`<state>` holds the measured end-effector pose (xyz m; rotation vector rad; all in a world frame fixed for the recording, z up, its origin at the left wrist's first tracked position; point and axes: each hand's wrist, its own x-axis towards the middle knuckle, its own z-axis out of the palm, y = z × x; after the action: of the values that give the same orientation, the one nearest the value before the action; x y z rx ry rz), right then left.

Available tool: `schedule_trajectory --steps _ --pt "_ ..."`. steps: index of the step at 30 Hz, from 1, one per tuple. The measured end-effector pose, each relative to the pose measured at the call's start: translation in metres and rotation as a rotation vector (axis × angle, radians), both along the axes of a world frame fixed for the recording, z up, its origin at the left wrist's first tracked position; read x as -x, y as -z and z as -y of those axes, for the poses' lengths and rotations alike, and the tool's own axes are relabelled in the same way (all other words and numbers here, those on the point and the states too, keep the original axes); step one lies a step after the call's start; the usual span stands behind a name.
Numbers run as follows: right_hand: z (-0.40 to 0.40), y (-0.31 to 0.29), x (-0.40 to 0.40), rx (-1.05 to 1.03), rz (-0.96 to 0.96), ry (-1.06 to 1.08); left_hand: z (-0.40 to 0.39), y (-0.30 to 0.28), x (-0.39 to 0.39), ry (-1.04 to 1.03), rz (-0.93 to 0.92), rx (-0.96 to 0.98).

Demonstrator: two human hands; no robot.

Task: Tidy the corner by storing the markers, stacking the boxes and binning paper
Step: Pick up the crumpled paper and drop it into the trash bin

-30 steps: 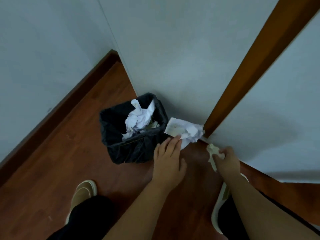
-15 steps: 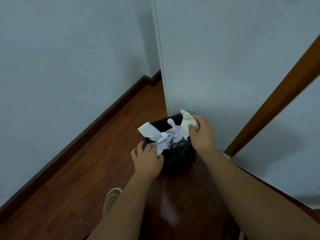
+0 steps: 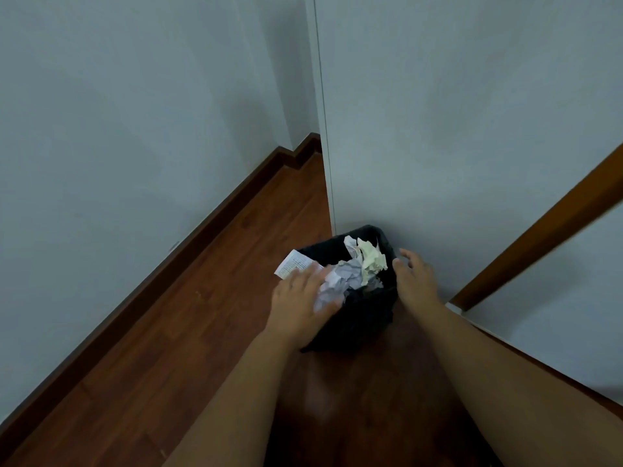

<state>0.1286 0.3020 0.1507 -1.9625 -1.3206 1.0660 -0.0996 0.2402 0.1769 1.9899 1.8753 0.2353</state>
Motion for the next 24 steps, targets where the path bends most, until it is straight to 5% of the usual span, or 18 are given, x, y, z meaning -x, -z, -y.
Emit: schedule_trajectory --steps 4,8,11,14,17,19,21,24 --pt "0.000 0.000 0.013 -0.335 0.530 -0.431 -0.031 0.043 -0.007 0.263 -0.197 0.178" --pt "-0.010 0.009 0.019 0.053 0.714 -0.817 -0.062 0.068 0.001 0.409 -0.488 0.382" --pt "-0.016 0.010 0.018 0.137 0.765 -0.839 -0.074 0.068 -0.007 0.487 -0.351 0.455" --pt "-0.013 0.006 0.014 -0.078 0.733 -0.682 -0.076 0.059 -0.004 0.289 0.123 0.307" --pt "-0.004 0.012 0.004 -0.224 0.572 -0.305 -0.058 0.048 0.018 0.031 0.224 -0.192" --pt "-0.002 0.017 -0.006 -0.094 0.389 -0.135 -0.038 0.040 0.030 -0.279 0.262 -0.338" --pt "-0.003 0.021 -0.013 0.098 0.196 -0.061 -0.024 0.038 0.034 -0.546 0.329 -0.172" --pt "0.002 0.021 -0.018 0.185 0.153 -0.113 -0.020 0.041 0.027 -0.741 0.670 0.248"
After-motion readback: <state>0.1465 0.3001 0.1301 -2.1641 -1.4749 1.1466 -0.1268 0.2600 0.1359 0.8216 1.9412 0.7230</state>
